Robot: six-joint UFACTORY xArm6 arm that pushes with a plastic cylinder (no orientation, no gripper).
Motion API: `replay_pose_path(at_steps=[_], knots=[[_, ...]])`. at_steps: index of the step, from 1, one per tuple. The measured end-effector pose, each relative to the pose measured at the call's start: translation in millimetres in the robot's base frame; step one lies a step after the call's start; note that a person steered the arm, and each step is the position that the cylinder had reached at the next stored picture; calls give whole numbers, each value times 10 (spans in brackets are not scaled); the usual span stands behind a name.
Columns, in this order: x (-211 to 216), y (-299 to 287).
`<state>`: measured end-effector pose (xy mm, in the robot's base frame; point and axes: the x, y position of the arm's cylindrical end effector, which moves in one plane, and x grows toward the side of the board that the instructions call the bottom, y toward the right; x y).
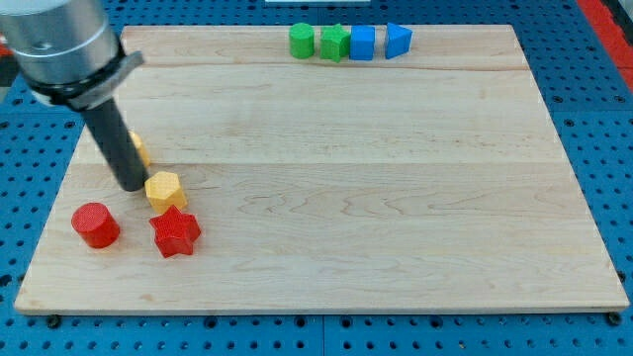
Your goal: Place the yellow hexagon right to the red star
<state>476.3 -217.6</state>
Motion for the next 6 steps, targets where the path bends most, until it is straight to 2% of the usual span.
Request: replay_pose_path(at_steps=[1,2,3,4,5,6], knots=[[271,102],[185,386],[-114,389],[-169,957],[70,1614],[-241,1408]])
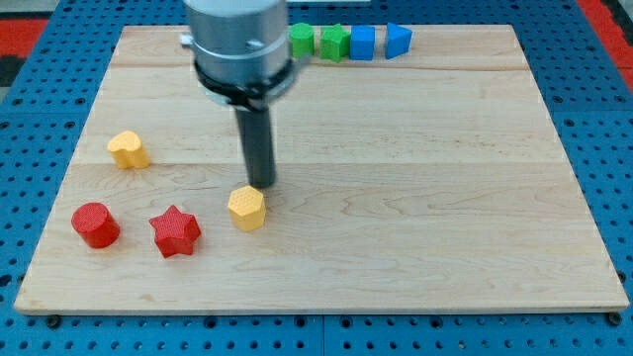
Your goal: Place the yellow hexagon right to the red star
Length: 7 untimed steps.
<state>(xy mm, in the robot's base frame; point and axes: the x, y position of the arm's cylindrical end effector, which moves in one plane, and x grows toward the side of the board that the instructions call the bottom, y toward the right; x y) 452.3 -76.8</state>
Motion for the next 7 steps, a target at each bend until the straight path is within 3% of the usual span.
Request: replay_pose_path(at_steps=[1,2,5,6,7], knots=[[-248,-180],[235,82],[697,211],[697,422],[435,459]])
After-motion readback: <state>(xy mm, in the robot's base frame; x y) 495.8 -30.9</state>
